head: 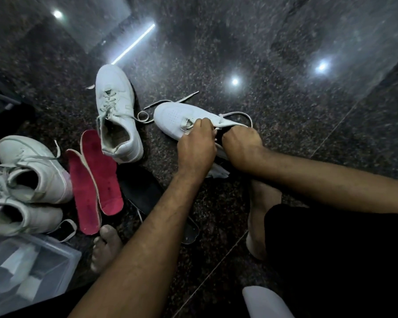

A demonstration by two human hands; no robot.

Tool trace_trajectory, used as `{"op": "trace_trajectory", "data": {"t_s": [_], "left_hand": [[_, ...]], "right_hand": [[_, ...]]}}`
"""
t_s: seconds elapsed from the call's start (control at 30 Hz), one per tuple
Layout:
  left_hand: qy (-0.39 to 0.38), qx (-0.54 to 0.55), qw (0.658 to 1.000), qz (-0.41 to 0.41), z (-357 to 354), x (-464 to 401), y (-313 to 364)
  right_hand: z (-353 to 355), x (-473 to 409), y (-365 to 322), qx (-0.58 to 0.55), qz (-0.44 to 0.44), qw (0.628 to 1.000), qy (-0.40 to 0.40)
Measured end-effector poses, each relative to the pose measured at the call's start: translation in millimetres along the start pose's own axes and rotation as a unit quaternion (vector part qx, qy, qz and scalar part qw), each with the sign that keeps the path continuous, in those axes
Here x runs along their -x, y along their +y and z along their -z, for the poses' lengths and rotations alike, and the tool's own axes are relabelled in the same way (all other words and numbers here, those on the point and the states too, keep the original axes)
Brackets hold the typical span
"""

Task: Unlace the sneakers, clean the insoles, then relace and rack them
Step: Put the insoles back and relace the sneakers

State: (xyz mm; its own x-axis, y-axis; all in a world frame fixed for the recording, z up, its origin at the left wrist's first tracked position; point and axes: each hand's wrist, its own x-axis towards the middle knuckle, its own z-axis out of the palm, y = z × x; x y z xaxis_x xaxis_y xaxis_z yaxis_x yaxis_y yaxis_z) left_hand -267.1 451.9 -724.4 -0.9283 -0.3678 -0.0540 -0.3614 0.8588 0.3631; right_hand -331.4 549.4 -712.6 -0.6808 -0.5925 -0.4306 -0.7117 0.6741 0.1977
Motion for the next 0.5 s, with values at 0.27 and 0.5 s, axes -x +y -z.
{"op": "trace_trajectory", "data": {"t_s": [0.27, 0.5], "left_hand": [[-0.002, -0.007, 1.0, 0.002, -3, 3, 1], [0.002, 0.003, 1.0, 0.004, 0, 4, 0]], "right_hand": [[3, 4, 4, 0.0, -0.006, 1.0, -0.001], [2, 1, 13, -0.068, -0.007, 0.998, -0.004]]}}
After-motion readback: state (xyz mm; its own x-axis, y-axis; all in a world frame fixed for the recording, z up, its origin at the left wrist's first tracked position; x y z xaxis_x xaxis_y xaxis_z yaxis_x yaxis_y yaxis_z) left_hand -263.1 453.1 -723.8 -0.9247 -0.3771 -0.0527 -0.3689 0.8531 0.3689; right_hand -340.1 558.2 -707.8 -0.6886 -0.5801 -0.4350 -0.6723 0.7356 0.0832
